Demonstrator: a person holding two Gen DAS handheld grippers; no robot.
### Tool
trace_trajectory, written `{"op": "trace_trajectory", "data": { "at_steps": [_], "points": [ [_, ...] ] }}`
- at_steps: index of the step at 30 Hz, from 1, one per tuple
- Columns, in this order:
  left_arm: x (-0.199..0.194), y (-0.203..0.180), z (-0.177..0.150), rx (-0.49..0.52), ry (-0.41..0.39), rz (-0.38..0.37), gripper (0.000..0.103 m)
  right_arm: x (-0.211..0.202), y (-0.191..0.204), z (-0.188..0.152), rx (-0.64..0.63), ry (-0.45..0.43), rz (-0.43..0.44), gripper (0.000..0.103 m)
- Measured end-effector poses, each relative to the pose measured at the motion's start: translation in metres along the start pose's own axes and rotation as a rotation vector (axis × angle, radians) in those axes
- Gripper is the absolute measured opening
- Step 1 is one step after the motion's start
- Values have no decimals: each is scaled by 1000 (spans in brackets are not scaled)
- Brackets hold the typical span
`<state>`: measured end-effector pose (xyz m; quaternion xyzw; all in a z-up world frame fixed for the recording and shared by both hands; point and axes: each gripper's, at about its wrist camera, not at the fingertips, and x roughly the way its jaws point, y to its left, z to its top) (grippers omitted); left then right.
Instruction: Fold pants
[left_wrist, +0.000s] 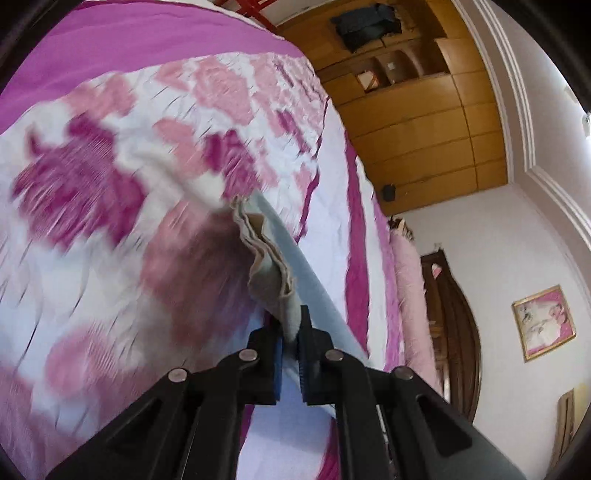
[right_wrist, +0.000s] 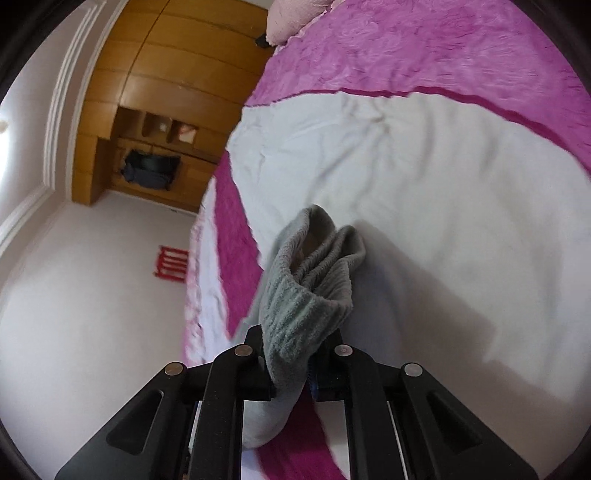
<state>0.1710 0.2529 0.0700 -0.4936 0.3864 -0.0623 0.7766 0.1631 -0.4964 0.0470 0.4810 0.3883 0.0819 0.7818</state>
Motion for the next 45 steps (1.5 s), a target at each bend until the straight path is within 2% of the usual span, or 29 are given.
{"op": "trace_trajectory", "data": {
  "at_steps": [4, 8, 10, 15, 17, 19, 21, 22, 24, 25, 26, 27, 28, 29, 30, 31, 33, 34, 35, 37, 39, 41, 42, 43, 44, 45],
  "points": [
    [-21, 7, -36, 42, 27, 67, 6, -22, -11, -23, -42, 5, -52, 12],
    [-44, 22, -70, 19, 49, 68, 6, -51, -20, -48, -40, 2, -37, 12],
    [-51, 29, -82, 16, 57, 91, 6, -64, -19, -60, -58, -2, -56, 12],
    [-72, 39, -114, 8, 71, 121, 6, -66, -28, -63, -30, -24, -87, 17],
    [-75, 41, -116, 6, 68, 127, 7, -64, -35, -60, -15, -46, -121, 30],
    [-78, 51, -116, -45, 59, 103, 9, -69, -38, -57, -32, -98, -243, 61],
    [-84, 58, -117, -79, 3, 175, 22, -77, -35, -52, -59, -187, -310, 68],
    [-91, 58, -121, -71, -50, 252, 29, -82, -34, -50, -67, -226, -315, 69],
    [-96, 46, -137, 8, -87, 305, 29, -87, -31, -45, -74, -267, -288, 72],
    [-92, 30, -154, 89, -58, 291, 29, -87, -30, -43, -76, -273, -272, 73],
    [-88, 20, -166, 130, -34, 265, 30, -83, -29, -38, -77, -270, -259, 73],
    [-79, 5, -187, 186, 21, 198, 31, -79, -29, -35, -77, -257, -254, 73],
    [-62, -13, -214, 241, 123, 101, 38, -71, -27, -31, -84, -236, -248, 73],
    [-39, -32, -245, 287, 259, -8, 48, -59, -24, -25, -107, -206, -243, 73],
    [-15, -46, -272, 301, 383, -84, 53, -46, -18, -18, -151, -167, -250, 74],
    [8, -58, -296, 301, 490, -114, 58, -30, -13, -12, -220, -117, -260, 74],
    [49, -73, -332, 289, 601, -107, 59, 1, -5, -2, -378, -3, -292, 74],
    [64, -78, -341, 290, 629, -84, 59, 15, -3, 1, -450, 57, -294, 74],
    [76, -81, -347, 295, 634, -44, 58, 23, -3, 0, -482, 98, -284, 74],
    [89, -88, -351, 314, 568, 39, 58, 38, -5, 2, -505, 169, -279, 74],
    [95, -94, -346, 306, 518, 26, 58, 38, -7, 2, -485, 161, -255, 74],
    [95, -94, -345, 291, 496, 19, 58, 41, -11, 12, -415, 173, -196, 74],
    [94, -91, -345, 274, 483, 20, 56, 42, -14, 16, -379, 181, -169, 67],
    [97, -86, -339, 238, 468, 22, 49, 42, -19, 21, -353, 184, -147, 53],
    [103, -82, -334, 212, 454, 40, 40, 42, -22, 24, -341, 184, -153, 45],
    [102, -81, -336, 208, 447, 57, 38, 41, -27, 26, -326, 187, -164, 33]
  ]
}}
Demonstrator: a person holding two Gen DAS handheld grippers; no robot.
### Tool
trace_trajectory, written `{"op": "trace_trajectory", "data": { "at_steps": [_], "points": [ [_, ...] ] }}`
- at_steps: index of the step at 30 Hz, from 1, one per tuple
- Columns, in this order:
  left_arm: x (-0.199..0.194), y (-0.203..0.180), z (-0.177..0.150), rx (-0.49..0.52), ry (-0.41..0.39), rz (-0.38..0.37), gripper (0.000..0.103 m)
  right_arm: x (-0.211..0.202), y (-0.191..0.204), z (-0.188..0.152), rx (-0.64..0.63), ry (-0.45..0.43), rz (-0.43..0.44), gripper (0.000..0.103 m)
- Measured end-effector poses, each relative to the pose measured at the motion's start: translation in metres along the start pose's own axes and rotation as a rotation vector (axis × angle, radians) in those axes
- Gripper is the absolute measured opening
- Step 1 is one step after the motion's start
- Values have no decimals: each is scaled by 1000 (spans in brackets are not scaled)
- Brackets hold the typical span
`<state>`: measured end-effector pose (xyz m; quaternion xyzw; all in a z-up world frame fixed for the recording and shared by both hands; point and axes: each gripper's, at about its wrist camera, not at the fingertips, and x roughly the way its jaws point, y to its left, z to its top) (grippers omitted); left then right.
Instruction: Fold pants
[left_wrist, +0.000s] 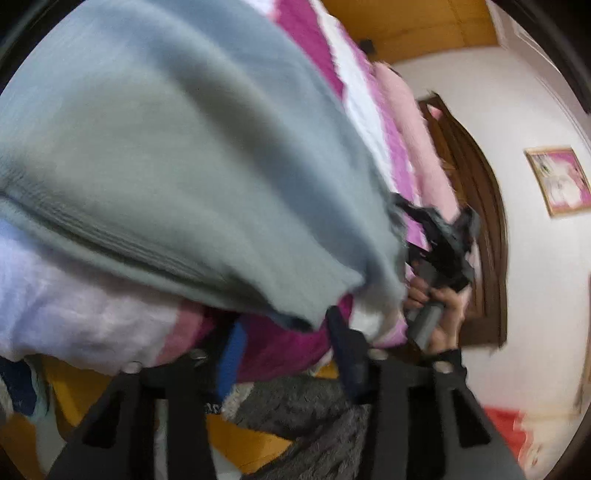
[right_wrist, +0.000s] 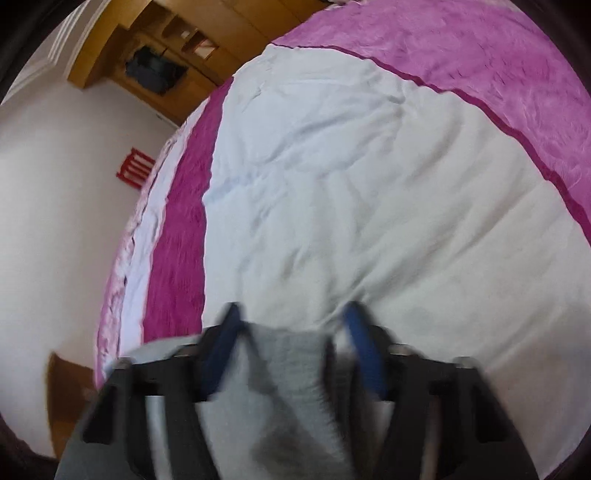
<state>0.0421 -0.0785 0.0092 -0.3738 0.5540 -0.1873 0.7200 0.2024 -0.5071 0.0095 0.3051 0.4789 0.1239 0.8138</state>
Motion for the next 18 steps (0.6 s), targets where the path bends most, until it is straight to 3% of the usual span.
{"op": "trace_trajectory", "data": {
  "at_steps": [2, 4, 6, 9, 13, 18],
  "points": [
    [6, -1, -3, 17, -3, 35, 17, -8, -11, 0, 51, -4, 23, 30],
    [9, -8, -11, 56, -9, 40, 7, -23, -17, 0, 85, -32, 4, 38],
    [2, -15, -18, 98, -33, 65, 5, -38, -19, -1, 80, -77, -44, 46],
    [-5, -19, -29, 111, -24, 91, 4, -44, -25, -3, 123, -98, 13, 65],
    [11, -9, -31, 59, 52, 101, 1, -45, -13, -10, 63, -69, -13, 65],
    [35, 14, -32, -24, 158, 160, 0, -38, 29, -19, -143, -46, -17, 65]
  ]
}}
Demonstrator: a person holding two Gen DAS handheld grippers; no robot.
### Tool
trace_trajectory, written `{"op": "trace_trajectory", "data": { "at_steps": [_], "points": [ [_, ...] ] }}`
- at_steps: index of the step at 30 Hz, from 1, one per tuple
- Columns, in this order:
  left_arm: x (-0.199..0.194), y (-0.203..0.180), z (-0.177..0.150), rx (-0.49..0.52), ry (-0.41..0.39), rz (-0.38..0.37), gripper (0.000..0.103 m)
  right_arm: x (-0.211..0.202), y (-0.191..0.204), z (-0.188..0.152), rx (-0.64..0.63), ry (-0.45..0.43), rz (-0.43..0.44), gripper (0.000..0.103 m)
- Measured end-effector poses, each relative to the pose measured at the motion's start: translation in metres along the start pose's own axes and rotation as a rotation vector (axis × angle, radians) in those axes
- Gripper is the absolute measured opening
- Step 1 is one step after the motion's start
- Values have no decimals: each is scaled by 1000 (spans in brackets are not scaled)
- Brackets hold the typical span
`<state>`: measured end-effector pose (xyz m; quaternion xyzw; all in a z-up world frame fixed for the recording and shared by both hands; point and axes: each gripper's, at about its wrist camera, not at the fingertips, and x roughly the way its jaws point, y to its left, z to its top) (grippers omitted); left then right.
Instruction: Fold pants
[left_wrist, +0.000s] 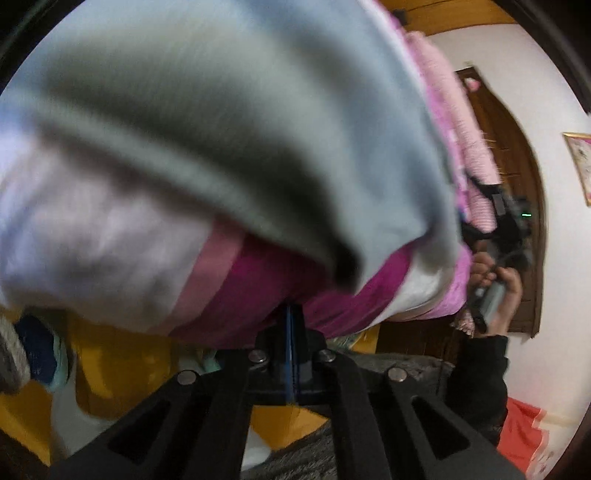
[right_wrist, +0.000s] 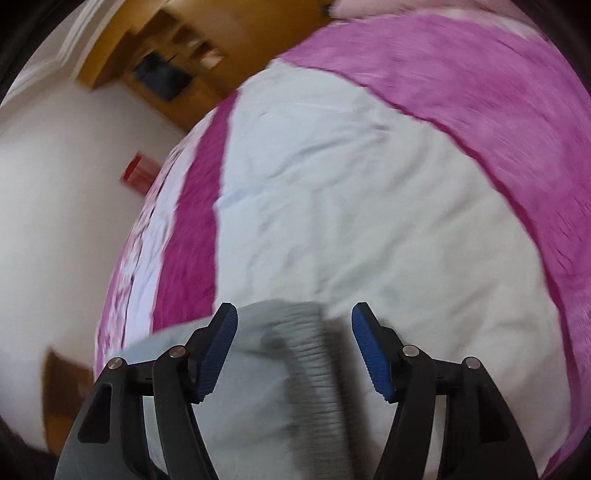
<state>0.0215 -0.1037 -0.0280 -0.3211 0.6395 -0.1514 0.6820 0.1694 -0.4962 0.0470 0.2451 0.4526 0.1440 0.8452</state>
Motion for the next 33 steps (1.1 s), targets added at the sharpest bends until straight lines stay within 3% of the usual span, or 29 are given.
{"op": "trace_trajectory", "data": {
  "at_steps": [2, 3, 6, 8, 9, 13, 15, 17, 20, 23, 25, 26, 28, 29, 31, 33],
  "points": [
    [10, 2, 2, -25, 34, 11, 0, 11, 12, -3, -72, 5, -47, 49],
    [10, 7, 1, -38, 48, 14, 0, 15, 13, -4, -81, 2, -63, 23],
    [5, 3, 2, -37, 39, -25, 4, 16, -5, 0, 41, -62, -19, 22],
    [-8, -5, 3, -10, -17, -80, 35, 11, -15, 4, 87, -115, -9, 22],
    [-15, -11, 4, 16, -53, -118, 42, 10, -15, 5, 96, -122, -2, 22],
    [-23, -26, 4, 70, -98, -222, 45, 9, -3, 5, 31, -135, -60, 22],
    [-21, -25, 6, 69, -118, -211, 44, 9, -4, 5, 31, -134, -63, 22],
    [-19, -19, 11, 47, -136, -202, 6, 9, -8, 5, 54, -127, -48, 22],
    [-20, -13, 7, 27, -151, -252, 6, 12, -9, 5, 53, -116, -57, 22],
    [-26, -24, -2, 79, -160, -259, 6, 8, 8, 2, -34, -132, -147, 24],
    [-24, -28, -5, 96, -119, -229, 5, 2, 24, -2, -117, -166, -214, 29],
    [-19, -27, -6, 85, -85, -205, 5, -1, 33, -5, -156, -180, -278, 33],
    [-13, -17, -4, 39, -49, -209, 4, -7, 52, -13, -224, -212, -444, 50],
    [-7, -12, -3, 6, -8, -207, 0, -13, 65, -21, -267, -240, -507, 50],
    [5, 3, -4, -68, 75, -170, 1, -24, 94, -41, -332, -250, -475, 51],
    [8, 16, -5, -133, 108, -118, 3, -30, 132, -73, -413, -215, -325, 51]
  ]
}}
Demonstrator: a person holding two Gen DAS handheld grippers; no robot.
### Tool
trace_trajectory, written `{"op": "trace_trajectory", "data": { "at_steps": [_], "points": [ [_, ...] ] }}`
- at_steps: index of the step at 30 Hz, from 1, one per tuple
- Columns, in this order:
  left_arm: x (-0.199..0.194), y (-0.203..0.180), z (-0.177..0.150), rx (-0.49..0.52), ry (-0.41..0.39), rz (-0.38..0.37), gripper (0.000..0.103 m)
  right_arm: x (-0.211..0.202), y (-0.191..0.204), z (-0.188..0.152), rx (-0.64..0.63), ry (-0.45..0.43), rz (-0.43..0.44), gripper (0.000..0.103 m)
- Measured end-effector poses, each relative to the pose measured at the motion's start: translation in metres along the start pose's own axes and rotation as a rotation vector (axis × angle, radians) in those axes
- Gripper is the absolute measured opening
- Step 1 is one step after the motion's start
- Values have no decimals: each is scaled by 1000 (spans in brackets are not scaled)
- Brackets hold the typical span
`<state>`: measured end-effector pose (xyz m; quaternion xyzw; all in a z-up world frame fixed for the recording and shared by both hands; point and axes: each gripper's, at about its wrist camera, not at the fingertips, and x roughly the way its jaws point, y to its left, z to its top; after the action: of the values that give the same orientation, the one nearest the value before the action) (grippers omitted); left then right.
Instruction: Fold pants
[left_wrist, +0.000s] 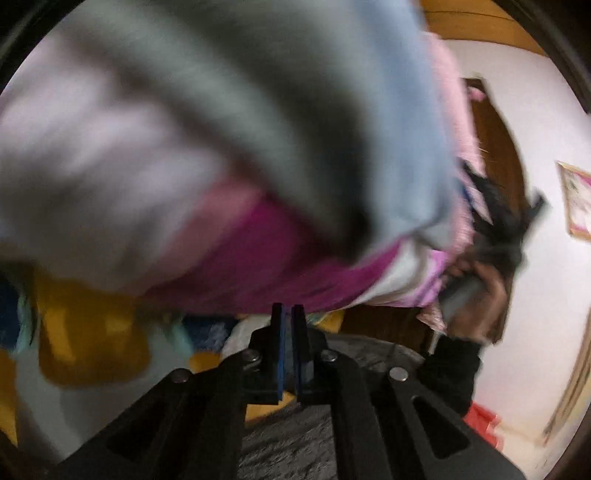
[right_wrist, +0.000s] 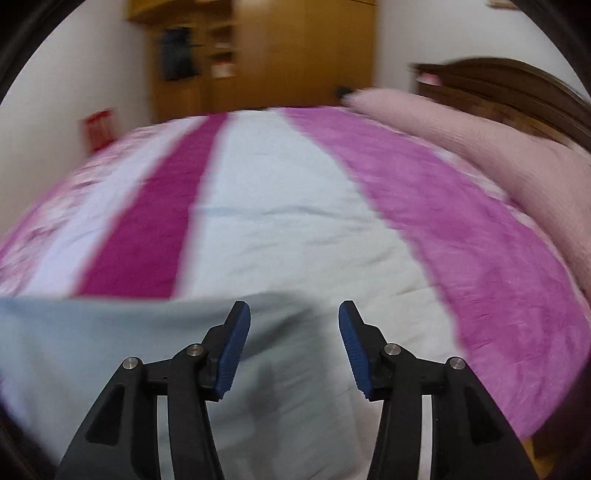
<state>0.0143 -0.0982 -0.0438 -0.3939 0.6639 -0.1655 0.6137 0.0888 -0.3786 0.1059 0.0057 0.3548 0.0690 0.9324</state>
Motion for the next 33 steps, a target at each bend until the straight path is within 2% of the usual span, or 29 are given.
{"op": "trace_trajectory", "data": {
  "at_steps": [1, 2, 3, 4, 6, 7, 9, 12, 14, 15, 16, 17, 20, 21, 22, 24, 26, 28, 30, 31, 33],
  "points": [
    [-4, 4, 1, -19, 4, -6, 9, -12, 27, -10, -56, -12, 84, 51],
    [-13, 7, 2, -30, 8, -43, 14, -23, 58, -23, -133, -27, 158, 51],
    [-23, 8, 2, -33, -23, -59, 16, -30, 87, -36, -209, -38, 224, 51],
    [-44, 5, 2, -6, -94, -68, 20, -34, 113, -48, -281, -33, 294, 51],
    [-67, -2, 3, 75, -116, -87, 22, -34, 161, -72, -410, 11, 434, 50],
    [-87, -6, 1, 122, -157, -95, 23, -32, 176, -82, -461, 22, 453, 50],
    [-124, -10, -1, 220, -250, -56, 25, -25, 197, -99, -557, -1, 414, 50],
    [-160, -5, 4, 255, -361, -1, 32, -7, 205, -105, -610, 23, 345, 48],
    [-174, 6, 12, 222, -391, 34, 37, 2, 201, -106, -590, 63, 358, 28],
    [-181, 16, 16, 196, -400, 36, 40, 3, 200, -106, -582, 75, 369, 15],
    [-187, 28, 19, 170, -417, 13, 47, 3, 199, -106, -573, 84, 387, 9],
    [-193, 39, 22, 154, -440, -17, 52, 1, 199, -105, -568, 86, 397, 7],
    [-228, 89, 35, 44, -536, -32, 53, -3, 201, -102, -538, 107, 439, 4],
    [-240, 106, 37, -12, -557, -65, 53, -5, 199, -101, -524, 115, 453, 4],
    [-254, 127, 40, -81, -580, -134, 56, -7, 197, -100, -504, 125, 467, 4],
    [-270, 152, 45, -150, -604, -188, 58, -6, 196, -95, -479, 135, 482, 4],
    [-285, 175, 51, -216, -636, -203, 58, -10, 196, -92, -485, 125, 480, 4],
    [-287, 186, 60, -232, -642, -222, 56, -13, 196, -94, -495, 118, 474, 4],
    [-285, 188, 66, -238, -625, -219, 18, -13, 196, -96, -501, 129, 475, 4],
    [-285, 186, 70, -222, -619, -210, 7, -12, 198, -99, -518, 130, 467, 4],
    [-294, 190, 68, -188, -655, -217, 6, -11, 204, -106, -559, 134, 448, 3]
  ]
}}
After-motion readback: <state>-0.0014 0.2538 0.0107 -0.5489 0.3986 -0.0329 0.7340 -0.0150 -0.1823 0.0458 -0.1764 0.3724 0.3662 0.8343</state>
